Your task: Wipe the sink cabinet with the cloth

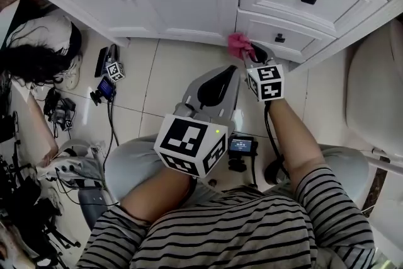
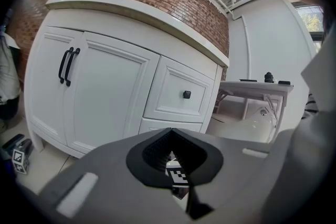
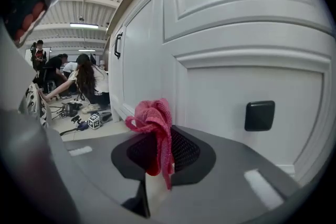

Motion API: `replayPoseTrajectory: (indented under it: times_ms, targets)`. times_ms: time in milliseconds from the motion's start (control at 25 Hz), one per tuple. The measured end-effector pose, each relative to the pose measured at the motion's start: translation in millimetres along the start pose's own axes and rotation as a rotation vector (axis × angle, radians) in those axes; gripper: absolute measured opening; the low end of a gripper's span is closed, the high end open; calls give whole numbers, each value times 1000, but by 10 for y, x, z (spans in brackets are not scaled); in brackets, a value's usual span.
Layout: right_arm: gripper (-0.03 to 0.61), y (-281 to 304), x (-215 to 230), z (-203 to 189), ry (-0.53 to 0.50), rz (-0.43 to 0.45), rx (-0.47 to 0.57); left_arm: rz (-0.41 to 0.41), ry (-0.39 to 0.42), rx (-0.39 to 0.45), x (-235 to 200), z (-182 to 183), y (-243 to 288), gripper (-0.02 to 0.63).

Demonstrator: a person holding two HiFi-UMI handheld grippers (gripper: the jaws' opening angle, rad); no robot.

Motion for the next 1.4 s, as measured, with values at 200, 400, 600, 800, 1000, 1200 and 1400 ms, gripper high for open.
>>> replayPoseTrajectory:
  times_ms: [200, 400, 600, 800, 1000, 1200, 1400]
  targets:
    - [61, -89, 408, -81, -21, -104, -54, 0, -8, -7, -38, -17, 38, 2]
    - [61, -552, 977, -294, -7, -227, -104, -7, 1, -26, 8, -54, 101, 2]
    - [63, -1031, 1447, -407, -1, -360, -171, -15, 27, -32, 82, -53, 163, 2]
    - [61, -1295, 1491, -386, 24, -441, -217, -6, 73, -42, 142, -56, 212, 2]
    - [63, -1708, 1361, 96, 42, -473, -183, 18, 132, -37, 204, -46, 204, 2]
    - [63, -2474, 1118, 1039, 118, -410, 65, 26, 178, -10, 309, 27, 54, 2]
    - [63, -3291, 636, 1470, 161, -371, 289, 53, 196, 26, 392, 98, -270, 2]
Point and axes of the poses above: the fingertips, and each gripper's own axes: y forward along the fingers, x to its right, z out of its top, the point moved 8 cm from there along -y, backward along the fingers, and after that the axes turned 2 degrees about x, right-handed, at the moved point
